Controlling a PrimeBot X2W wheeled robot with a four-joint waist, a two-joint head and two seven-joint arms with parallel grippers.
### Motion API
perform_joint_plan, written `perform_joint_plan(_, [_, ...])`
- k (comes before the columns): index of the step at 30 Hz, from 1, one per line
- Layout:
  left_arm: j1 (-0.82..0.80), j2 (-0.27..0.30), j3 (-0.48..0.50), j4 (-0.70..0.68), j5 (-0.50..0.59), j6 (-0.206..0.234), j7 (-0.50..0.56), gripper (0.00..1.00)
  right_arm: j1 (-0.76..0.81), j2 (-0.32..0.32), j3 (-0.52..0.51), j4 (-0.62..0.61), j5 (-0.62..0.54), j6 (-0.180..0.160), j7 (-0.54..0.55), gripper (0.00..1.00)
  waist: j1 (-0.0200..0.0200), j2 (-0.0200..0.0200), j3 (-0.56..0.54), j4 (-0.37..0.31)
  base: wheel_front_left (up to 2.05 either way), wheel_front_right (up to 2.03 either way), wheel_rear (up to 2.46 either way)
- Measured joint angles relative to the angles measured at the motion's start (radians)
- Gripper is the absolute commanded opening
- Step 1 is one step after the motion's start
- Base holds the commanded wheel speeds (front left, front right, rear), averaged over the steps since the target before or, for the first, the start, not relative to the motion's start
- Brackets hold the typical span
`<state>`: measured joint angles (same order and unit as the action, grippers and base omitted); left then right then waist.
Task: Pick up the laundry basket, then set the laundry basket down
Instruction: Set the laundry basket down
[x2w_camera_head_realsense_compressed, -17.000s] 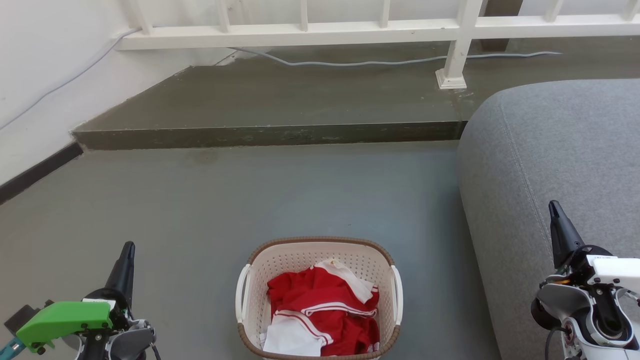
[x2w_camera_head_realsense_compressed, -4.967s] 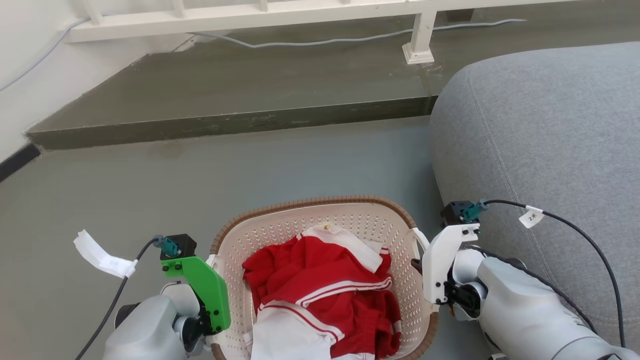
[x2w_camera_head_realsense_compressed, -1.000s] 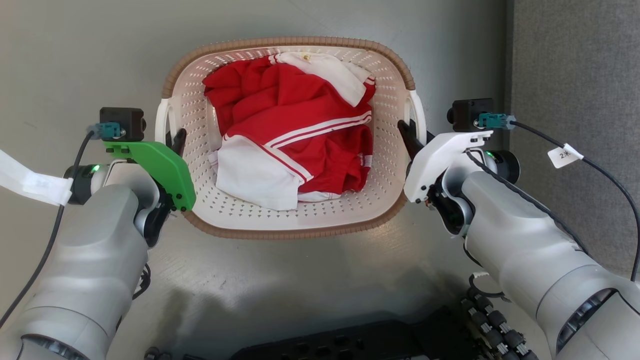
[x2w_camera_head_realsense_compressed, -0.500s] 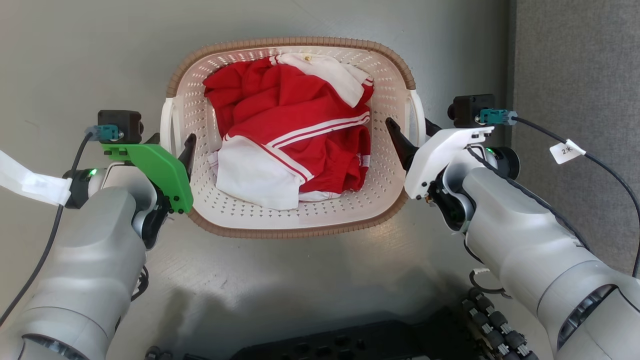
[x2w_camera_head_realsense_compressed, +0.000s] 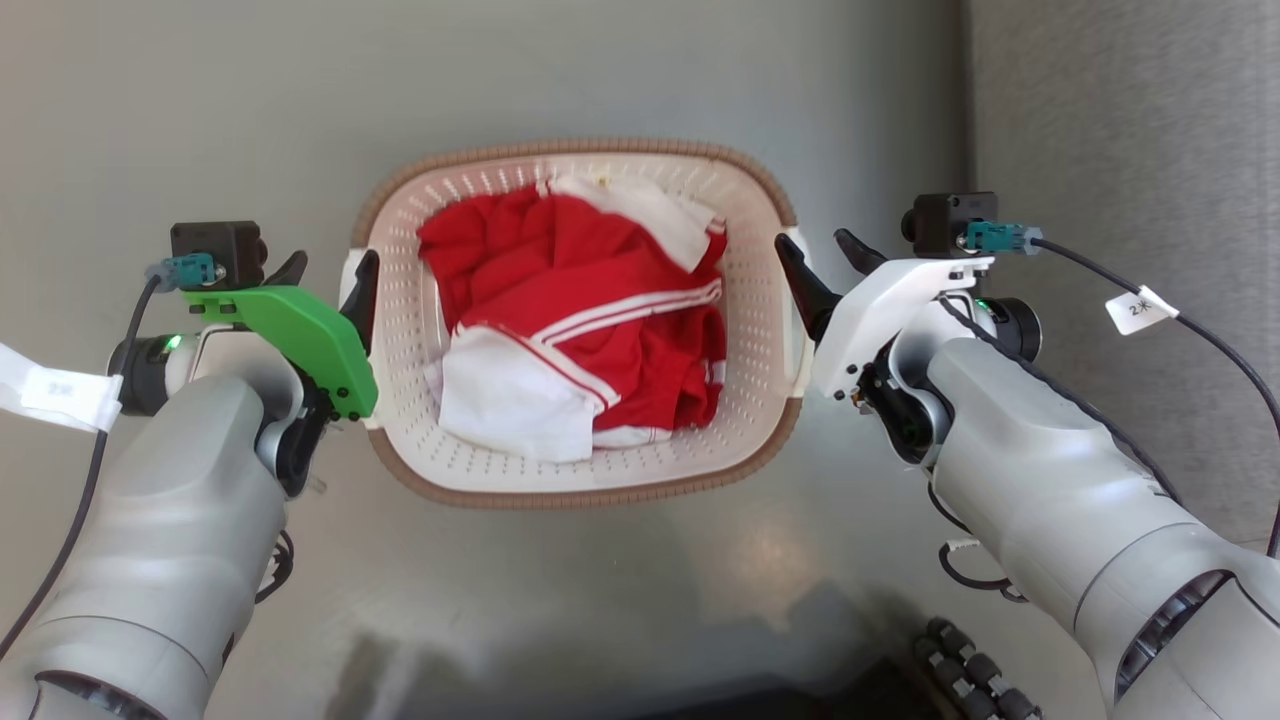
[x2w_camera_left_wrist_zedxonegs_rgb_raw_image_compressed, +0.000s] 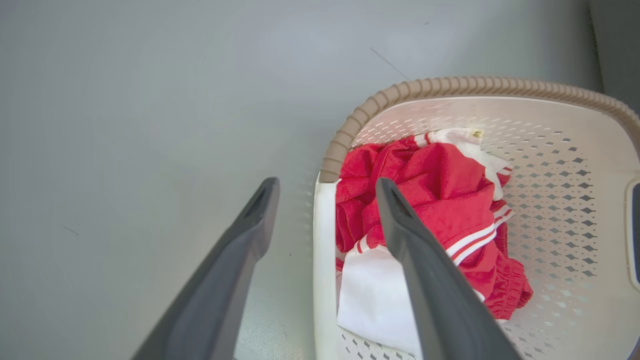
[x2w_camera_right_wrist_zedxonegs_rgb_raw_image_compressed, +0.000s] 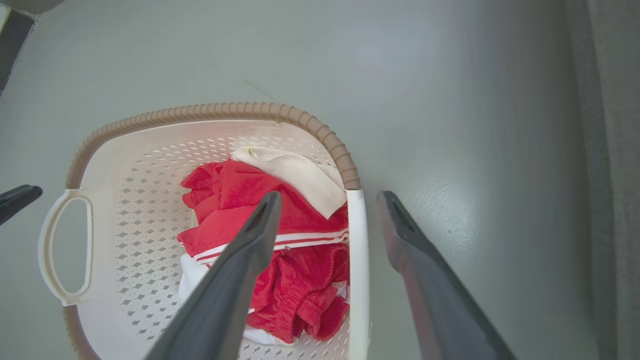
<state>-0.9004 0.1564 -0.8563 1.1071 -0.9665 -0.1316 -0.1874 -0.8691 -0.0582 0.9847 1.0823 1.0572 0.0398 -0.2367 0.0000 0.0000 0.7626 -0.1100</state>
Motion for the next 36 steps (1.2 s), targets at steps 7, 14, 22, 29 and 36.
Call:
perform_joint_plan(7, [0.018, 0.003, -0.008, -0.035, -0.009, 0.0, -0.027, 1.0, 0.0, 0.0, -0.028, -0.002, 0.017, 0.014, -0.009, 1.0, 0.0, 0.0, -0.09, -0.01, 0.0, 0.0, 0.0])
perform_joint_plan(14, [0.053, 0.026, -0.014, -0.084, -0.011, 0.0, -0.055, 1.0, -0.01, 0.0, -0.075, -0.054, -0.029, 0.022, -0.012, 1.0, 0.0, 0.0, -0.186, -0.02, 0.0, 0.0, 0.0])
perform_joint_plan(22, [0.087, 0.032, 0.003, -0.132, -0.013, 0.0, -0.064, 1.0, -0.013, -0.034, -0.154, -0.114, -0.105, 0.019, -0.014, 1.0, 0.0, 0.0, -0.282, -0.027, 0.0, 0.0, 0.0])
perform_joint_plan(29, [0.103, 0.043, 0.065, -0.229, 0.01, 0.0, -0.064, 1.0, 0.077, -0.073, -0.221, -0.174, -0.171, 0.007, -0.015, 1.0, -0.0001, 0.0, -0.379, -0.019, 0.0, 0.0, 0.0])
perform_joint_plan(36, [0.19, 0.079, 0.144, -0.302, 0.065, 0.0, -0.064, 1.0, 0.159, -0.088, -0.298, -0.275, -0.251, -0.016, -0.015, 1.0, -0.0001, 0.0, -0.476, -0.004, 0.0, 0.0, 0.0])
